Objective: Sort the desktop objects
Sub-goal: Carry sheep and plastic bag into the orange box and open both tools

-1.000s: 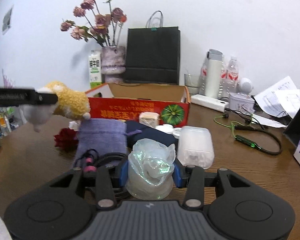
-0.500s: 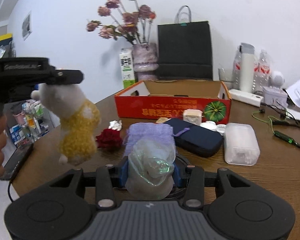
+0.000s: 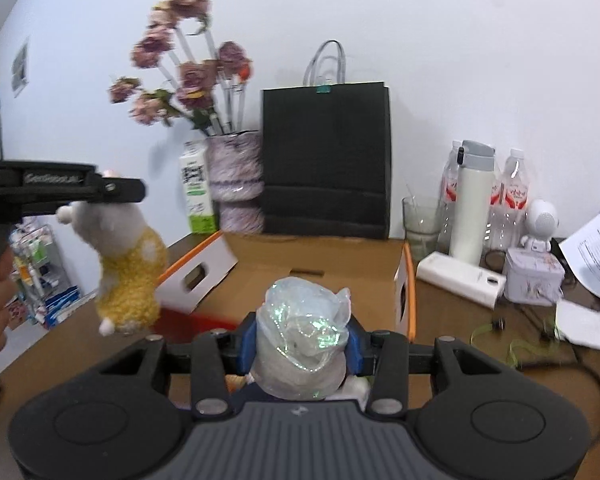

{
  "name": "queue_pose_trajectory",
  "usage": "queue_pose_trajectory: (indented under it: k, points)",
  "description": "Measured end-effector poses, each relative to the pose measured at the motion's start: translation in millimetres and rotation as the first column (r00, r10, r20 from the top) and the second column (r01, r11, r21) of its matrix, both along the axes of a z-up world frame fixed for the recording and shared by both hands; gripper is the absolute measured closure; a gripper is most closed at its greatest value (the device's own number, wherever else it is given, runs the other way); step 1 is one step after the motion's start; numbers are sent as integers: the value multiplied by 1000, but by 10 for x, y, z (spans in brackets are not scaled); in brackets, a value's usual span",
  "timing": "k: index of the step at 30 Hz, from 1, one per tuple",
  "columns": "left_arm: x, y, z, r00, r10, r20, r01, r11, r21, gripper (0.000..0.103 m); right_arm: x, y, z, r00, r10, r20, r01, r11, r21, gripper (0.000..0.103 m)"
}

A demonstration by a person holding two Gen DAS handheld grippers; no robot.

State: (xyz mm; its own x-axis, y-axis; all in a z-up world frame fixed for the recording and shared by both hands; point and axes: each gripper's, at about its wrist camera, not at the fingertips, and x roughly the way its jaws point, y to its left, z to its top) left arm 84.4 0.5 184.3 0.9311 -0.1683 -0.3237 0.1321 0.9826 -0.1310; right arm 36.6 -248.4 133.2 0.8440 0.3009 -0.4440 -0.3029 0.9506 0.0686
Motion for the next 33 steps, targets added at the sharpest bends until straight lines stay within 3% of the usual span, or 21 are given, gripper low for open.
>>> queue_pose_trajectory:
  k: [7,10,13,21,25,27,29,31,33]
  points:
    - [1021,47,-151,994,1,-112,2,1000,27,65,1141,-76,-15,992,-73,-105,74,997,0,61]
    - [1406,56,-315,992,22,-121,-10,995,97,65,1594,-76,-111,983,-113,-144,108,993,-36,60]
    - [1747,102,-481,983,1,-184,19,994,110,64,2017,-97,-245,965,-140,-222,134,990,-45,60]
    - [2241,76,-830,967,12,-253,25,989,143,60,2843,74,-599,925,-156,-348,127,986,-106,59]
    - [2240,100,-774,962,-4,-272,32,995,98,42,2976,124,-718,907,-192,-375,161,980,-113,46]
    - [2151,53,-704,968,-22,-250,52,992,113,24,2921,119,-689,914,-191,-358,168,981,-95,39]
    - [2056,-1,-634,974,-19,-225,52,989,138,18,2839,108,-619,925,-187,-332,168,982,-84,29]
    - [1954,-42,-551,976,2,-217,33,987,158,16,2740,99,-529,929,-195,-314,178,981,-82,29]
    - [1833,-46,-482,978,24,-205,7,989,148,2,2629,90,-431,932,-183,-312,174,983,-56,28]
